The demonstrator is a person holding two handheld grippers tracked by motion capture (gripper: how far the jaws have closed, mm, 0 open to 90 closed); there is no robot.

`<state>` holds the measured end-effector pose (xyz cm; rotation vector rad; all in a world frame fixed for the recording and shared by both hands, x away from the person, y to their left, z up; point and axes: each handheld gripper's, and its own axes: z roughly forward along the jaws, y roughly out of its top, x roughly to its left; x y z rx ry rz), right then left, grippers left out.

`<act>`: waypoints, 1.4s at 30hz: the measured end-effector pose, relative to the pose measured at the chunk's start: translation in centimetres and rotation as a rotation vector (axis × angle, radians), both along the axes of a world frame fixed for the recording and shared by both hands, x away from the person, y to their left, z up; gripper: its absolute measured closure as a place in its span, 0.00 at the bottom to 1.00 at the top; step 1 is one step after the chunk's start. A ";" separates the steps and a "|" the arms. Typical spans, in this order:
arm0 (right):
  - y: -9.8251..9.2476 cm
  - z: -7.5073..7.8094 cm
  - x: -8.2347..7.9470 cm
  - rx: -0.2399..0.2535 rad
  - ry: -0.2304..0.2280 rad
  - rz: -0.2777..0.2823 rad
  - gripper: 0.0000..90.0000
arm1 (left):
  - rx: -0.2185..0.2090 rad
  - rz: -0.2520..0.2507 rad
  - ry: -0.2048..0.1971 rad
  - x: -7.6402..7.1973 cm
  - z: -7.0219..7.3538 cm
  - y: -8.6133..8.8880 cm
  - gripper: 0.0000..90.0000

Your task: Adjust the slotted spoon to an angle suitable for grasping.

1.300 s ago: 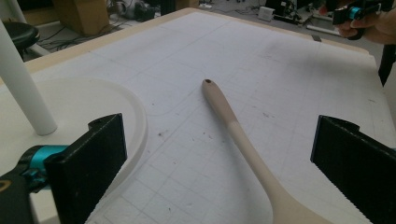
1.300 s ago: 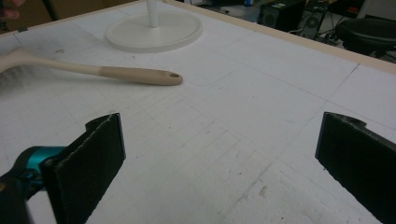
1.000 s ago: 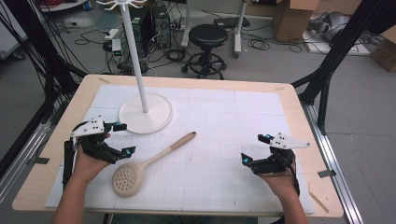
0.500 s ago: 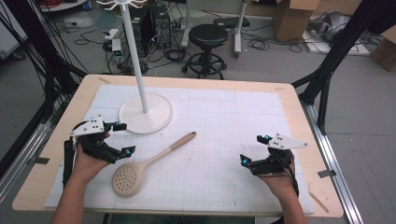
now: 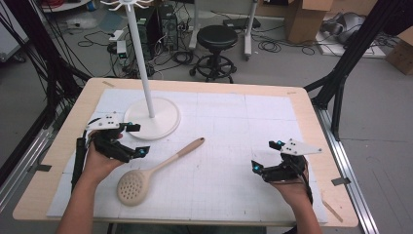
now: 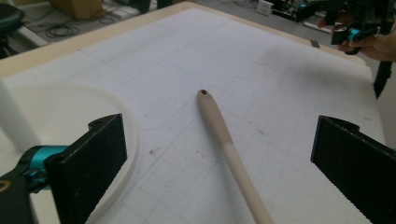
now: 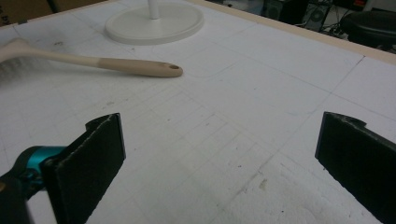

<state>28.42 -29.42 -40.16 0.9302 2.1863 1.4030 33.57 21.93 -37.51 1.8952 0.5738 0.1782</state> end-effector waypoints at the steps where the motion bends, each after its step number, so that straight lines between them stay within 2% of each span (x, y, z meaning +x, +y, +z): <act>1: 0.0 0.1 0.0 0.001 -0.002 -0.004 0.00 | 0.034 -0.014 0.006 0.3 0.2 -0.8 0.04; 6: 0.0 0.1 0.0 0.001 0.000 -0.005 0.00 | 0.077 -0.052 0.025 0.8 0.3 -2.3 0.05; 7: 0.1 0.1 -0.1 -0.013 -0.017 -0.006 0.00 | 0.095 -0.059 0.001 0.8 0.2 -3.0 0.05; 8: 0.2 0.2 -0.2 -0.019 -0.028 -0.005 0.00 | 0.095 -0.059 0.001 0.8 0.2 -3.0 0.04; 9: 0.2 0.3 -0.2 -0.020 -0.036 0.000 0.01 | 0.113 -0.075 0.011 0.9 0.1 -3.7 0.04; 10: 0.2 0.3 -0.2 -0.020 -0.036 0.000 0.01 | 0.113 -0.075 0.011 0.9 0.1 -3.7 0.04; 11: 0.3 0.5 -0.3 -0.021 -0.042 -0.002 0.01 | 0.140 -0.083 0.020 1.2 -0.1 -4.4 0.04; 12: 0.3 0.5 -0.3 -0.021 -0.042 -0.002 0.01 | 0.140 -0.083 0.020 1.2 -0.1 -4.4 0.04; 13: 0.3 0.5 -0.3 -0.021 -0.046 0.002 0.01 | 0.157 -0.087 0.029 1.4 -0.3 -5.0 0.05; 16: 0.4 0.5 -0.2 -0.025 -0.039 0.001 0.01 | 0.171 -0.090 0.033 1.7 -0.5 -5.6 0.05; 20: 0.5 0.3 -0.1 -0.029 -0.026 0.008 0.01 | 0.191 -0.101 0.061 2.2 -1.0 -6.6 0.04; 21: 0.5 0.2 0.0 -0.034 -0.017 0.007 0.01 | 0.219 -0.102 0.081 2.6 -1.2 -7.0 0.05; 22: 0.5 0.2 0.0 -0.034 -0.017 0.007 0.01 | 0.219 -0.102 0.081 2.6 -1.2 -7.0 0.05; 23: 0.5 0.1 0.0 -0.035 -0.012 0.008 0.01 | 0.239 -0.099 0.094 2.9 -1.5 -7.5 0.05; 24: 0.5 0.1 0.0 -0.035 -0.012 0.008 0.01 | 0.239 -0.099 0.094 2.9 -1.5 -7.5 0.05; 27: 0.5 0.1 0.0 -0.033 -0.011 0.007 0.01 | 0.313 -0.087 0.088 3.3 -1.6 -8.6 0.05; 30: 0.5 0.0 0.1 -0.036 -0.008 0.008 0.01 | 0.332 -0.083 0.095 3.4 -1.7 -9.3 0.05; 31: 0.6 0.0 0.1 -0.036 -0.006 0.006 0.01 | 0.353 -0.092 0.097 3.6 -1.8 -9.6 0.05; 32: 0.6 0.0 0.1 -0.037 -0.006 0.006 0.01 | 0.379 -0.093 0.107 3.7 -2.2 -10.2 0.05; 34: 0.6 0.0 0.1 -0.039 -0.007 0.006 0.01 | 0.395 -0.093 0.107 3.8 -2.4 -10.5 0.05; 35: 0.6 0.0 0.0 -0.039 -0.007 0.007 0.01 | 0.418 -0.094 0.105 3.9 -2.7 -10.7 0.05; 37: 0.6 0.0 0.1 -0.039 -0.010 0.005 0.01 | 0.456 -0.098 0.126 4.0 -3.4 -11.3 0.05; 39: 0.5 0.0 0.1 -0.039 -0.010 0.005 0.01 | 0.468 -0.109 0.130 4.0 -3.5 -11.4 0.07; 41: 0.5 0.0 0.1 -0.032 -0.006 0.004 0.01 | 0.483 -0.148 0.146 4.1 -3.8 -11.5 0.22; 42: 0.5 0.0 0.1 -0.035 -0.006 0.003 0.01 | 0.497 -0.153 0.150 4.2 -4.0 -11.6 0.26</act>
